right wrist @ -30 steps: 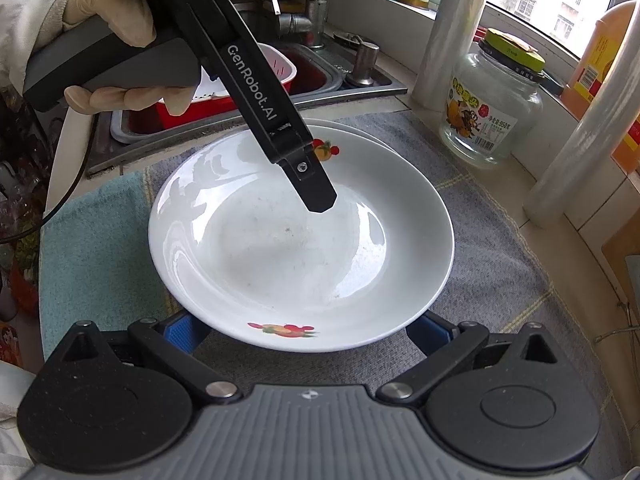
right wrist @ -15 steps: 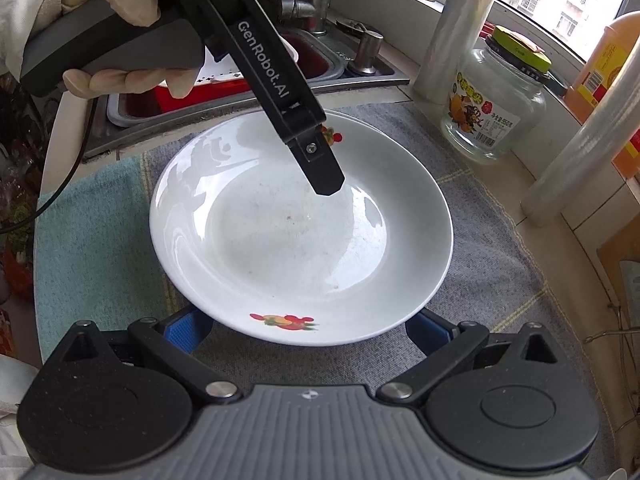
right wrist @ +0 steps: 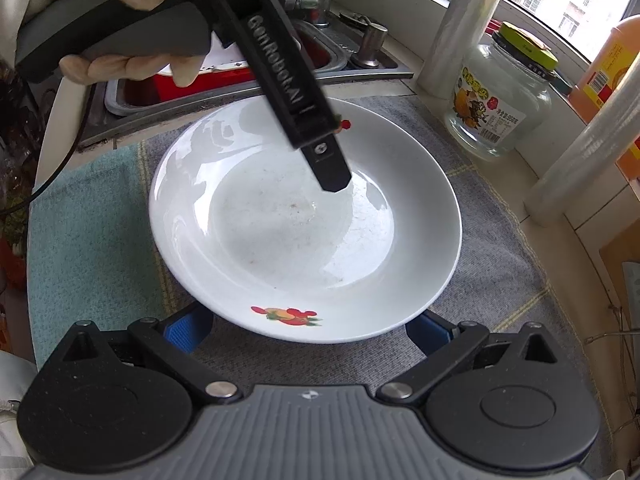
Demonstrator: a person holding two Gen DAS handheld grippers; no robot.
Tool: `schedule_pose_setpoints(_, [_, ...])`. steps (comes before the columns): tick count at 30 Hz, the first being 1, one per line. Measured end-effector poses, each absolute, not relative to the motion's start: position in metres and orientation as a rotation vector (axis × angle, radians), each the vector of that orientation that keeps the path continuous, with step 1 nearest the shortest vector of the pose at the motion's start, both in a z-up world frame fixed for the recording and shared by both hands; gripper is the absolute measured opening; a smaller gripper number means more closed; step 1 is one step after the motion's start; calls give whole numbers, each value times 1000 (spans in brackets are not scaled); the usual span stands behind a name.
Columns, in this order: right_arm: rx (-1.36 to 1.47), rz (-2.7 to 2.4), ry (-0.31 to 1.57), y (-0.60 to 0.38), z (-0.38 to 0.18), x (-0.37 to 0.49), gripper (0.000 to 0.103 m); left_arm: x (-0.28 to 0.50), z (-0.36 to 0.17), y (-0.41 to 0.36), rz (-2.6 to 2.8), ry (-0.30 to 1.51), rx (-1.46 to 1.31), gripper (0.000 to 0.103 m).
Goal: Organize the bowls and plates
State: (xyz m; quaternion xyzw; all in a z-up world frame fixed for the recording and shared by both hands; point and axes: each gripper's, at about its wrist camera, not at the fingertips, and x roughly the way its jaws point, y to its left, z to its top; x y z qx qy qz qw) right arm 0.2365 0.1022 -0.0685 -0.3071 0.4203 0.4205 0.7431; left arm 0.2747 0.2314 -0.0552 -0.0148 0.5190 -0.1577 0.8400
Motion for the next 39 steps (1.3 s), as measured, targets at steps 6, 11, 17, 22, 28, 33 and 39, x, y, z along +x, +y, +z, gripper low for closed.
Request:
schedule_pose_setpoints(6, [-639,920,917,101,-63,239,103,273,-57,226,-349,1094,23,93])
schedule_pose_setpoints(11, [-638,913,916,100,-62,238,103,275,-61,214,-347,1102,76,94])
schedule_pose_setpoints(17, [-628,906,915,97,-59,238,103,276,-67,209,-352,1112,91,94])
schedule_pose_setpoints(22, [-639,903,901,97,-56,235,103,274,-64,198,-303,1116,188,95])
schedule_pose_setpoints(28, [-642,903,896,97,-56,234,103,275,-62,202,-303,1111,190,95])
schedule_pose_setpoints(33, [-641,904,889,97,-55,234,103,272,-61,204,-299,1095,173,95])
schedule_pose_setpoints(39, [-648,901,864,96,-56,233,103,263,-56,211,-273,1029,153,95])
